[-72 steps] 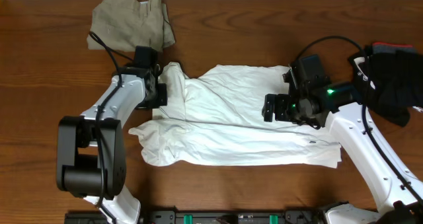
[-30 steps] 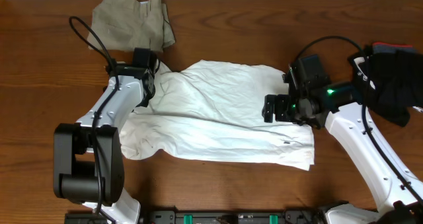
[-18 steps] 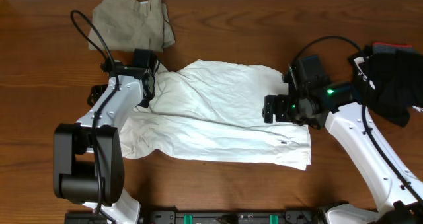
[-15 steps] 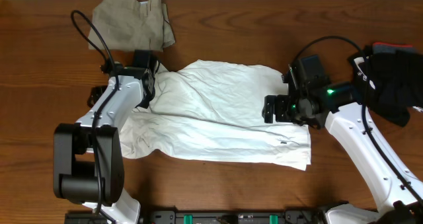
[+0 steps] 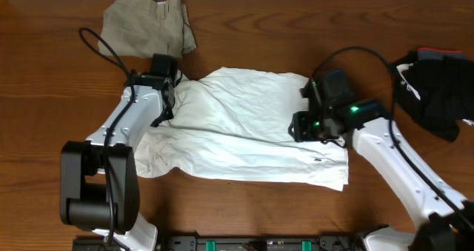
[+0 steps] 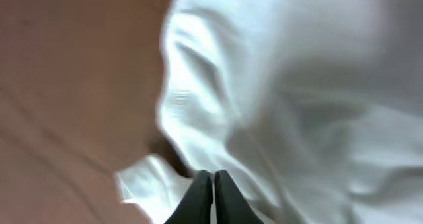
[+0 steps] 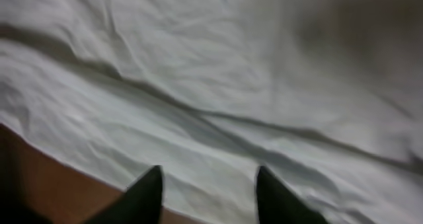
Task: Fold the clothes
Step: 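Move the right gripper left over the shirt's right side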
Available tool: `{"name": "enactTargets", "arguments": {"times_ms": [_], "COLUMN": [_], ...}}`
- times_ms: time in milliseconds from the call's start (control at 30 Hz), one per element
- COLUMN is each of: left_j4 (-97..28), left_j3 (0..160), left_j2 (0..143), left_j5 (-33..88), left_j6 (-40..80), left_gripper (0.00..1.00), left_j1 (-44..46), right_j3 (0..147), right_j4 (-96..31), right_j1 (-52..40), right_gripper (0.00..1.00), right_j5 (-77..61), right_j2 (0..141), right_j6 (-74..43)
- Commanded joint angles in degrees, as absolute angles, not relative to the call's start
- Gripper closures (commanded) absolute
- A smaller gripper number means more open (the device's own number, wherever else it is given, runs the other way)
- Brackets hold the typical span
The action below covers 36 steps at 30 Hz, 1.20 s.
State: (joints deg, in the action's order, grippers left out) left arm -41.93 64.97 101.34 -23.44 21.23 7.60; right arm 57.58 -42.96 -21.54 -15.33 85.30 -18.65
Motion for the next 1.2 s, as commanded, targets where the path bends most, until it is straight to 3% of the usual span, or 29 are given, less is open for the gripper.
{"name": "enactTargets", "arguments": {"times_ms": [0, 100, 233, 533, 700, 1167], "left_j4": [-41.19, -40.32, -39.57, -37.58, -34.35, -32.99], "left_j3": [65.65, 65.65, 65.58, 64.55, 64.07, 64.07], "left_j2": [99.94, 99.94, 99.94, 99.98, 99.98, 105.67], "left_j5": [-16.51, -15.46, -15.64, -15.38, -8.27, -3.03], "left_j6": [21.54, 21.54, 21.26, 19.77, 16.34, 16.12], "left_gripper": [0.94, 0.94, 0.94, 0.94, 0.94, 0.94], "left_j1": [7.9, 7.79, 7.35, 2.57, -0.21, -0.69], "right_j3": [56.58, 56.58, 56.58, 56.58, 56.55, 56.55], "right_j4": [-39.77, -37.5, -35.31, -35.35, -35.81, -36.16], "right_j1": [-23.05, -23.31, -22.63, -18.79, -17.02, -16.86], "right_gripper": [0.67, 0.76, 0.78, 0.78, 0.78, 0.78], "right_j5": [-19.14, -19.03, -17.65, -14.37, -14.37, -12.91], "right_j2": [88.31, 91.9, 96.33, 98.98, 99.02, 99.02], "right_j6": [-18.41, -19.44, -19.86, -21.82, -21.76, -21.8]}}
